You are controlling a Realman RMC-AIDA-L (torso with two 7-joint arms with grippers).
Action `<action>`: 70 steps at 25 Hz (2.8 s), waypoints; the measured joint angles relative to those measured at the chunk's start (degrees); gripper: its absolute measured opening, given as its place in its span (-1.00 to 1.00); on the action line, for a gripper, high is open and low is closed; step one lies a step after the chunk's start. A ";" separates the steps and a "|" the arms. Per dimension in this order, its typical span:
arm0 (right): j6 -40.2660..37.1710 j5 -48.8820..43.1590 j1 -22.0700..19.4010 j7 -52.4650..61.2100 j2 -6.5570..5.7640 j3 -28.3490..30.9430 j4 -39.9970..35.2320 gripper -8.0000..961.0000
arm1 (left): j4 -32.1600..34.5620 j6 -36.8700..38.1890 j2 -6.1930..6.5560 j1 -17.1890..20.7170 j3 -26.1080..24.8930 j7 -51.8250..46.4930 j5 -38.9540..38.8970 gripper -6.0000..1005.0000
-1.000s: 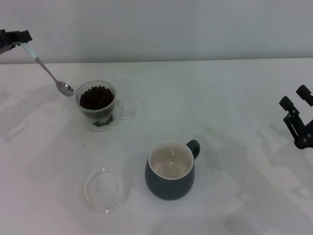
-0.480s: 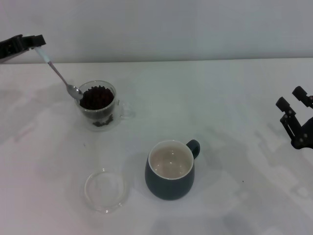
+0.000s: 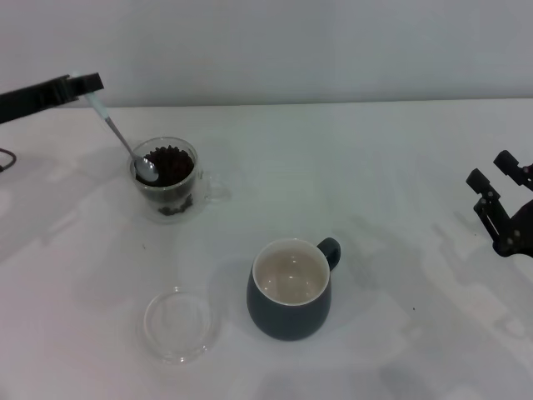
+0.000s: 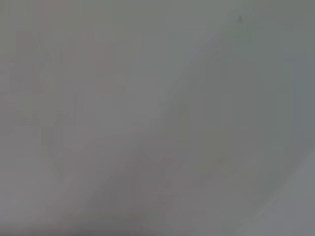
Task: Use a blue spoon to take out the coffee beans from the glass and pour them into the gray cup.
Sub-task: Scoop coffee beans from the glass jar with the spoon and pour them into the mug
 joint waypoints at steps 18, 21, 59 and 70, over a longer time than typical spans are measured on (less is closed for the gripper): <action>1.45 0.00 -0.36 0.08 0.00 -0.61 0.02 -0.17 | -0.47 -2.82 -3.86 0.62 -2.31 0.65 2.01 -0.73; 1.46 0.00 -0.35 0.37 0.00 -0.61 0.00 -0.17 | -0.81 -2.86 -4.28 0.96 -3.82 -0.09 2.01 -0.73; 1.59 0.36 -0.08 1.56 -0.06 -0.89 0.01 -0.17 | -4.26 3.99 -5.29 9.45 -7.96 -5.12 -15.69 -0.73; 2.10 0.45 0.12 1.55 -0.09 -0.87 -0.31 -0.17 | -4.55 10.18 -5.17 9.70 -8.56 -4.49 -15.89 -0.73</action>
